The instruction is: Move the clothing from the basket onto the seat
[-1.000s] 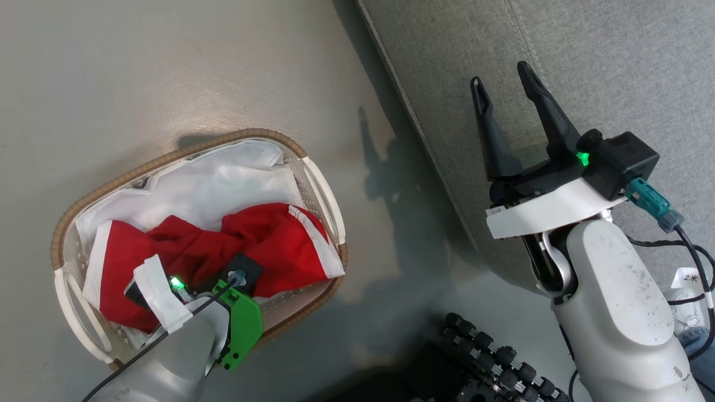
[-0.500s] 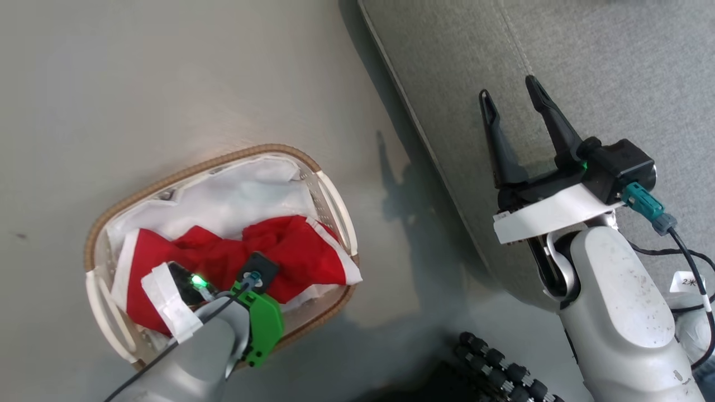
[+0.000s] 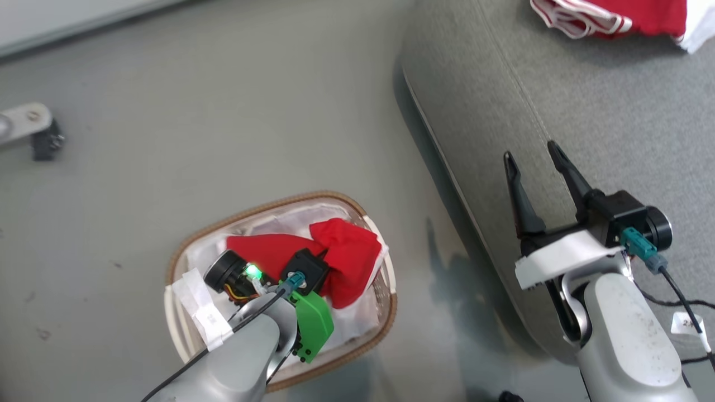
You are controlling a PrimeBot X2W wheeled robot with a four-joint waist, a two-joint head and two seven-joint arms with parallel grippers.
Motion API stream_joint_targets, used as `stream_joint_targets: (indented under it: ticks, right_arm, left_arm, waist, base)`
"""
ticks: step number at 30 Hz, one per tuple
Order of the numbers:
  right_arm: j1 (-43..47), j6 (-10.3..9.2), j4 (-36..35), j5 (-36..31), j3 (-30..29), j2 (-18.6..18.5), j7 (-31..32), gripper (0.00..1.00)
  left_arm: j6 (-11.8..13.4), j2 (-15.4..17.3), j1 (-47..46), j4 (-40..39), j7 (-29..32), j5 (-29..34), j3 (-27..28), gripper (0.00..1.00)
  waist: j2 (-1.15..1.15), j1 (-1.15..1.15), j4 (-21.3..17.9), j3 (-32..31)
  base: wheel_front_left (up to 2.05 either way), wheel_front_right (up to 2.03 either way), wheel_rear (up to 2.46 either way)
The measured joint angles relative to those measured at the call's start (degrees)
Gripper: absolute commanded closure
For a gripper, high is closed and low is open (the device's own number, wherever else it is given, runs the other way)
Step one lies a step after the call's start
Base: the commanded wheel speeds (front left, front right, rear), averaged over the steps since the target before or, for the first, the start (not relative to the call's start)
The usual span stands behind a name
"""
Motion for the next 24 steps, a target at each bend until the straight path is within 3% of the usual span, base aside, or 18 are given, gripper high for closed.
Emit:
stream_joint_targets:
  ticks: [12, 24]
  right_arm:
    - [5.5, 0.00, 2.2, -1.2, -0.9, 0.0, 0.0, 0.00]
    - [6.6, 0.00, 2.9, -1.8, 1.4, 0.0, 0.0, 0.00]
  left_arm:
    - [-0.1, 3.9, -5.1, -10.7, -0.1, 0.8, -5.7, 1.00]
    - [-0.2, 6.6, -20.3, -14.6, 0.6, -3.1, -8.8, 1.00]
  waist:
    - [0.00, 0.00, 5.2, -14.0]
    - [0.00, 0.00, 10.2, -24.1]
  base:
    - [0.00, 0.00, 0.00]
    - [0.00, 0.00, 0.00]
